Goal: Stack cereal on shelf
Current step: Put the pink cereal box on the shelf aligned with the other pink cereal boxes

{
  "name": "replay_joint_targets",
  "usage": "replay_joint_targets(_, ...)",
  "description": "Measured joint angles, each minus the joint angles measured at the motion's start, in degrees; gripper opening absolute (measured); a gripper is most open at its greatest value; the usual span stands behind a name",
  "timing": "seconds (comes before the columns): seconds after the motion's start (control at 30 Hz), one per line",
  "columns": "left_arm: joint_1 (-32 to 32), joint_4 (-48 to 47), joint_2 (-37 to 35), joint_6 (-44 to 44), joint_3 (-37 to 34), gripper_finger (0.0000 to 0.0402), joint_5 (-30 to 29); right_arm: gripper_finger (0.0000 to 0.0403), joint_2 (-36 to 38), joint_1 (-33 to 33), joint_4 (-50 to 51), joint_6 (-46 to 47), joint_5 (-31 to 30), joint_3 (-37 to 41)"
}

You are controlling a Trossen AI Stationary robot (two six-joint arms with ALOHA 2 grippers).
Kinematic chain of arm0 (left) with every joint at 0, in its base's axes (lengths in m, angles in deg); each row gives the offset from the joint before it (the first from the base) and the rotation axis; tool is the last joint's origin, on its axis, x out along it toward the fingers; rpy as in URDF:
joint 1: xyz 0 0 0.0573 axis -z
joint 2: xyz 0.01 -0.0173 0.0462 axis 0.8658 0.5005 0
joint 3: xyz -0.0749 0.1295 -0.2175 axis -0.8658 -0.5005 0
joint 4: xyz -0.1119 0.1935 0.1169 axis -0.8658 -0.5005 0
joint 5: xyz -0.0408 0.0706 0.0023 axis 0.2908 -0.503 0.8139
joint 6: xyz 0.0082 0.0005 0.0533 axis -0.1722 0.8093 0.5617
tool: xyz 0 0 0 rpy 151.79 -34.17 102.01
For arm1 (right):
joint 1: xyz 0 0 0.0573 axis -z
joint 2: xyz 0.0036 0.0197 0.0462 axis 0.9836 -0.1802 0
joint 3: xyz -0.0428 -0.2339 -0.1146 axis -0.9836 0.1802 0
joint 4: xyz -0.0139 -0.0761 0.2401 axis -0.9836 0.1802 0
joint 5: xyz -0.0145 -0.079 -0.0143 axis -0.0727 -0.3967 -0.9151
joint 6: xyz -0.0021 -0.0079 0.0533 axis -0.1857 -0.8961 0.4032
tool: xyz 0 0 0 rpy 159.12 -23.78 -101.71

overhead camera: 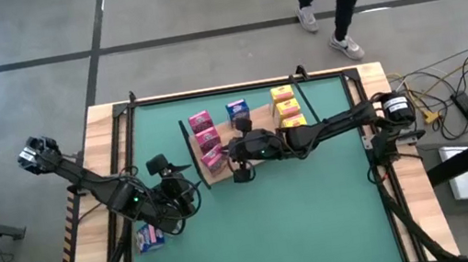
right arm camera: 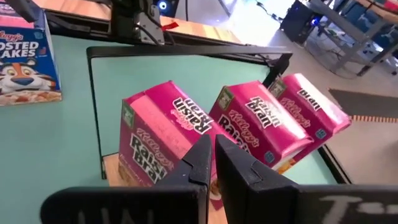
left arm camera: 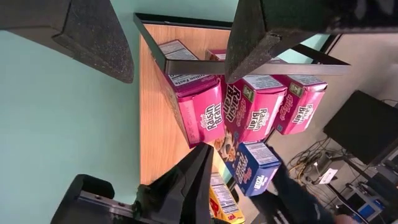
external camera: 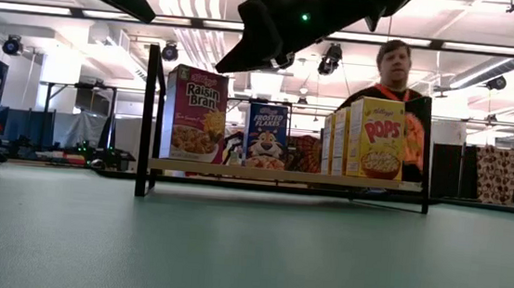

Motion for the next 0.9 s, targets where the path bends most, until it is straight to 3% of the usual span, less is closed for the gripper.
replay_joint_targets(0.57, 0.0, 0.09, 2.33, 0.12, 0.0, 0.0235, 0.0, 0.0013, 0.0, -1.51, 2.63, 8.95, 0.46, -0.37)
replay_joint_targets(0.9, -0.45, 3.09, 2.38, 0.96, 0.18, 0.0233, -1.46, 0.0013, 0.34, -1.59, 2.51, 7.52, 0.0, -0.37)
